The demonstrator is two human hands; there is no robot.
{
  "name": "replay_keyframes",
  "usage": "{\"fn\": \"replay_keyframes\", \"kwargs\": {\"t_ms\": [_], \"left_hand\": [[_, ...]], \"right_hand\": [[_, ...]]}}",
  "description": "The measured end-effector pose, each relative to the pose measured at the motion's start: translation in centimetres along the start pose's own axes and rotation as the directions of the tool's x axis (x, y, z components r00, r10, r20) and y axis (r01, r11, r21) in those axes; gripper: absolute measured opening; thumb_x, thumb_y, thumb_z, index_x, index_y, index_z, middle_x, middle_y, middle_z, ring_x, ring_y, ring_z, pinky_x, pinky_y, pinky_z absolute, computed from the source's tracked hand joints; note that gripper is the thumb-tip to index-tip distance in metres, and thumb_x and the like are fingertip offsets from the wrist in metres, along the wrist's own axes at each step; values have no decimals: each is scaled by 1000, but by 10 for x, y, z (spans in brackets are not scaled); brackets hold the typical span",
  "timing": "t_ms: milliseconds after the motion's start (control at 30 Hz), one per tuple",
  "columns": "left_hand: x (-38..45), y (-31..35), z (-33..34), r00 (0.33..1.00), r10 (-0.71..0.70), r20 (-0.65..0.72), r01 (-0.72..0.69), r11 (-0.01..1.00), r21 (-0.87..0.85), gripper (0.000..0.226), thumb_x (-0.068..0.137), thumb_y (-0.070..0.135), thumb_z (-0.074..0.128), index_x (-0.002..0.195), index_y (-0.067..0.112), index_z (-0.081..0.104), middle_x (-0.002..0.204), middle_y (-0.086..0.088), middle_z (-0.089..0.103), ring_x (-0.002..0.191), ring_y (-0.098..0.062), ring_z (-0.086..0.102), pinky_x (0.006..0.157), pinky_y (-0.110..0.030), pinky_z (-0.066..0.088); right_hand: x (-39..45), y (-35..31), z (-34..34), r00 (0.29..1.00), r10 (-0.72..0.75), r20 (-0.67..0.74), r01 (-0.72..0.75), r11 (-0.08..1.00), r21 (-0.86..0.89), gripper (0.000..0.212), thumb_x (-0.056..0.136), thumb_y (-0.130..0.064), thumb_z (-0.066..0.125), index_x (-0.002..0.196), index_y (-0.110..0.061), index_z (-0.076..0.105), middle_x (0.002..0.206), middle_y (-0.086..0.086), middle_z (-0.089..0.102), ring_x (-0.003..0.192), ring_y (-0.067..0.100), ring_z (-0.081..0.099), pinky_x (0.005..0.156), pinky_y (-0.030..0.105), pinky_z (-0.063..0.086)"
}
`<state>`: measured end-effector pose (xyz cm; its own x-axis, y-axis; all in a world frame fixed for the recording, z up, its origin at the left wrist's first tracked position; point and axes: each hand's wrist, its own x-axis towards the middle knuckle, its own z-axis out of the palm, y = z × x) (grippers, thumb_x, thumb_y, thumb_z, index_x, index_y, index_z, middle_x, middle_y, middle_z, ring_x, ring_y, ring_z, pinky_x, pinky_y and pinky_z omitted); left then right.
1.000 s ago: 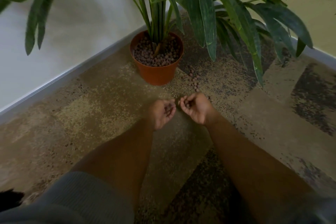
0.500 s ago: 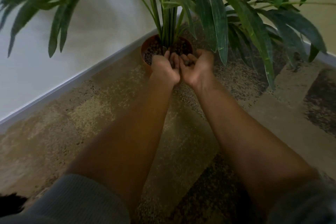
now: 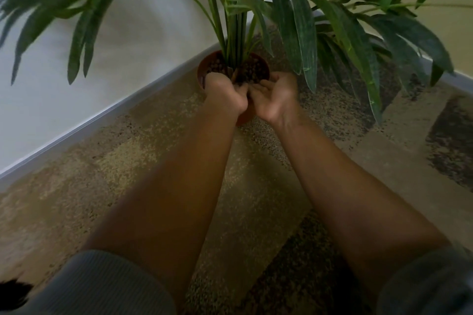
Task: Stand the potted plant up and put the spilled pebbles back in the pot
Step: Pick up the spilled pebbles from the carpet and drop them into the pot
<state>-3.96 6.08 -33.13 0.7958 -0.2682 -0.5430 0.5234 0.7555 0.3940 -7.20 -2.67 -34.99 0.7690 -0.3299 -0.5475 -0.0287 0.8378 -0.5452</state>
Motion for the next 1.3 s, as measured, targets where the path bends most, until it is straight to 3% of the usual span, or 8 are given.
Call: {"fn": "replay_keyframes", "kwargs": {"t_ms": [267,467,567,767,867,1000,1200,1300], "left_hand": [[8,-46,-7,993,-106,-58,112,987,117,45,105,30,28,133,5,53,128,-12,60,103,-20,61,89,-26,53],[20,-92,-29,970,-203,-134,241,874,422,39,104,19,34,138,10,50,138,-8,55,120,-18,56,96,-25,48],[24,-113,-44,975,-182,-127,219,693,687,41,103,12,34,142,4,43,143,-12,49,132,-24,47,107,-31,39],[40,-134,-81,995,-24,-97,98,77,992,38,97,17,53,136,16,52,133,-8,56,112,-26,59,83,-29,48],[48,-146,-92,999,32,43,-36,-186,982,45,91,13,62,134,23,52,142,-6,48,118,-27,56,85,-26,46],[57,-158,-89,990,33,139,-121,-318,940,45,88,17,68,129,28,54,144,-5,44,120,-27,54,94,-35,50],[57,-162,-89,951,-11,308,-262,-554,790,42,90,20,64,130,22,53,137,-5,45,122,-27,46,97,-41,45],[57,-165,-86,945,-53,322,-300,-529,794,35,89,16,62,123,22,57,133,-5,47,116,-28,49,93,-40,46]], "right_hand": [[-3,-19,-64,984,-68,-166,39,985,-170,27,99,-7,34,114,2,55,114,18,61,106,27,60,97,36,54],[9,-24,-121,941,-111,-319,-14,932,-363,28,96,-4,41,115,5,60,103,17,64,92,25,64,77,28,58],[10,-26,-139,903,-186,-386,-15,886,-463,14,96,-5,45,91,-4,58,87,11,62,67,18,56,58,29,48],[17,-23,-174,844,-292,-450,-181,635,-751,13,91,-9,53,78,-10,53,77,4,51,62,15,48,54,29,43],[19,-15,-186,864,-379,-331,-223,301,-927,25,96,-25,49,92,-3,63,83,9,61,84,24,61,74,36,54],[22,-15,-195,918,-352,-183,-225,-82,-971,30,99,-22,48,119,-8,65,125,11,62,125,28,48,111,36,34],[41,-8,-200,922,-370,-110,-151,-84,-985,30,94,-19,57,123,-16,63,136,12,43,122,27,45,104,33,39],[48,-6,-194,933,-357,-50,-83,-79,-993,33,91,-12,56,123,-11,64,133,14,45,122,31,46,104,34,40]]}}
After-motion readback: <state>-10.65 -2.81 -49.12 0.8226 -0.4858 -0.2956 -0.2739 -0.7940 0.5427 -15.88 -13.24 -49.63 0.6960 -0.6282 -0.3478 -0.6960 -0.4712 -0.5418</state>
